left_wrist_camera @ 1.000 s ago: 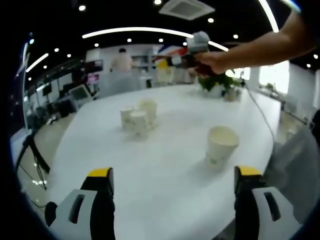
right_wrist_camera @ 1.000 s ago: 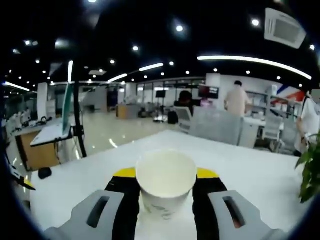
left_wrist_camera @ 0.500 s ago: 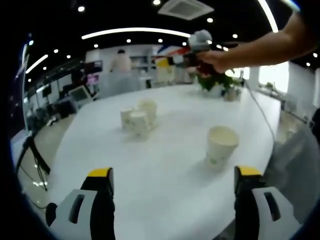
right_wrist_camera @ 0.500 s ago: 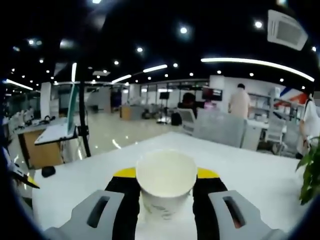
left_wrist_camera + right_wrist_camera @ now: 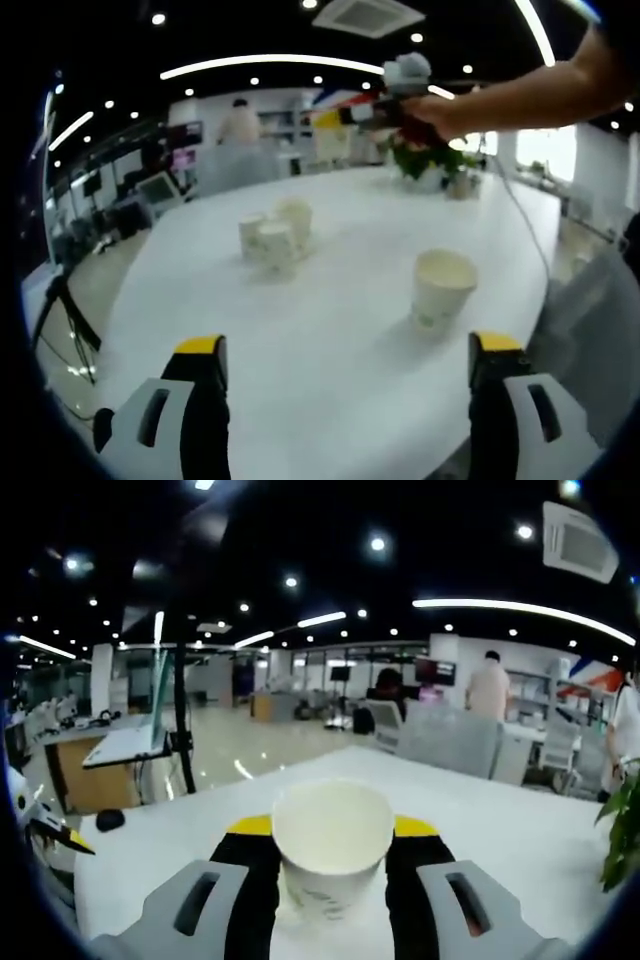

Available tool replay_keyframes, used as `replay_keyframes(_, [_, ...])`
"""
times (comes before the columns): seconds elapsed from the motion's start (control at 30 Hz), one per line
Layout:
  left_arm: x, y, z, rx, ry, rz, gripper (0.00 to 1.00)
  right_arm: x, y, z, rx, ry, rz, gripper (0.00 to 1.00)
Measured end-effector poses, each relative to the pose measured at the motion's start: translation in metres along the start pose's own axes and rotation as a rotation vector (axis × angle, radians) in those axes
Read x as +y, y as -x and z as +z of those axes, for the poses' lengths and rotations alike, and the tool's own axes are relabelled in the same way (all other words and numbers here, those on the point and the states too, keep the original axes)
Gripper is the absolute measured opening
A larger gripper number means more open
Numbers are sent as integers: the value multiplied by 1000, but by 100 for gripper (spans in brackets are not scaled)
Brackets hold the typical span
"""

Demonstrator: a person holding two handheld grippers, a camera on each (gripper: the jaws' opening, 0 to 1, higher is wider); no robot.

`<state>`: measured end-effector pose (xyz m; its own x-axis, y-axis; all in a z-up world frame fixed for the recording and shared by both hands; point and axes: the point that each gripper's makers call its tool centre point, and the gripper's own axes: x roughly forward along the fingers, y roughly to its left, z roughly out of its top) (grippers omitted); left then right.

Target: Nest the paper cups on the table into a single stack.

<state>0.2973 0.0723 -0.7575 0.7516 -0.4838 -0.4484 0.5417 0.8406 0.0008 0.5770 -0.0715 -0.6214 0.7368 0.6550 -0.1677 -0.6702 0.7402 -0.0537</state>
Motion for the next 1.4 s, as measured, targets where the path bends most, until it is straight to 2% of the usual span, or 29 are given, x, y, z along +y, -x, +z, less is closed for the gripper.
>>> replay_keyframes(0.43, [1,-1,-1,-1,-7,0,99,14,16,8,-13,-2,11,38])
replay_keyframes(0.7, [-2,-2,0,2,-15,-4,99,16,24,10,-19,-7,14,38])
replay_keyframes(0.9, [-2,-2,1,2,-16,-1,99,27,32,13,-22,-12,31,38])
replay_keyframes(1.4, [-2,-3,1,-3,-24,-3,99,42,50,9,-32,-30,38,38])
